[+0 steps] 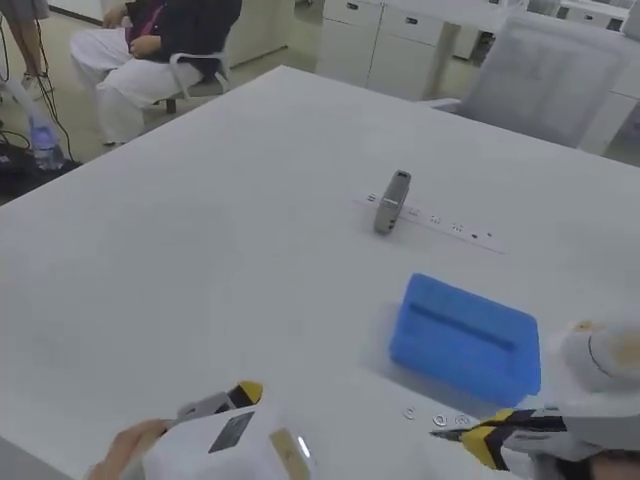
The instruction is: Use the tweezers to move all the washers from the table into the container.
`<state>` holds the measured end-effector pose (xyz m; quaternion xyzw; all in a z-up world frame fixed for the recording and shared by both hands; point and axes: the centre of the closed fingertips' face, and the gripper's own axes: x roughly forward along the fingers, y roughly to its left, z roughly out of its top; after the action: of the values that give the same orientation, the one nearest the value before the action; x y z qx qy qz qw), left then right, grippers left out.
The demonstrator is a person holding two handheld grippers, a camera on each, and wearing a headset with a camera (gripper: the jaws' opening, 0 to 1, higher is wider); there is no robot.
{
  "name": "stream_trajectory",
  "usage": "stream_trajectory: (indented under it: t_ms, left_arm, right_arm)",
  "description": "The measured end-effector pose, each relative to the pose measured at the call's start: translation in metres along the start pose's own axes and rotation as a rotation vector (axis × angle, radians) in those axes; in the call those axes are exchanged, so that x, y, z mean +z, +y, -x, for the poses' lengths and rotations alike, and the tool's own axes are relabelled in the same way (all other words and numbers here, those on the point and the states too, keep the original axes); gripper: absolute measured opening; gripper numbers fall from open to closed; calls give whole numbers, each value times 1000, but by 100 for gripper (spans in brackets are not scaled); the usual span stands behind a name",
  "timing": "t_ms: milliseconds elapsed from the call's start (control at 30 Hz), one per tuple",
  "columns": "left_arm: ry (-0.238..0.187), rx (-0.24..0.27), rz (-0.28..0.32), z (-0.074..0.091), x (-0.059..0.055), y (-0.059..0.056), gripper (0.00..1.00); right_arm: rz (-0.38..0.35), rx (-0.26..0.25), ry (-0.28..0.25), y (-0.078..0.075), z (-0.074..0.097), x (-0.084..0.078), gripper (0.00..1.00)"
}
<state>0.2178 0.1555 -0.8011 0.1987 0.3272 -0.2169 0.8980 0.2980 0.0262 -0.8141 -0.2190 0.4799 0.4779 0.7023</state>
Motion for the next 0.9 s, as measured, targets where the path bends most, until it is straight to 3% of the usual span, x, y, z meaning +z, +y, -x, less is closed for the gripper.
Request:
stream_trajectory:
  t_ms: [133, 367, 533, 700, 733, 800, 900]
  left_arm:
    - [3, 0, 1, 0, -1, 0, 87]
    - [13, 0, -1, -1, -2, 1, 87]
    - [20, 0, -8, -2, -3, 1, 86]
    - [24, 3, -7, -2, -4, 1, 85]
    - [25, 3, -5, -2, -5, 2, 85]
    - [27, 6, -3, -2, -5, 2, 85]
    - [28, 7, -4, -2, -5, 2, 85]
  right_arm:
    - [16, 28, 112, 6, -8, -20, 1]
    - [10, -2, 89, 8, -12, -13, 1]
    - [60, -8, 135, 8, -13, -12, 1]
    - [81, -14, 160, 4, -17, -1, 1]
    - [95, -22, 146, 4, -20, 4, 1]
    - [138, -30, 198, 5, -19, 2, 1]
    - [167, -23, 222, 7, -19, 1, 1]
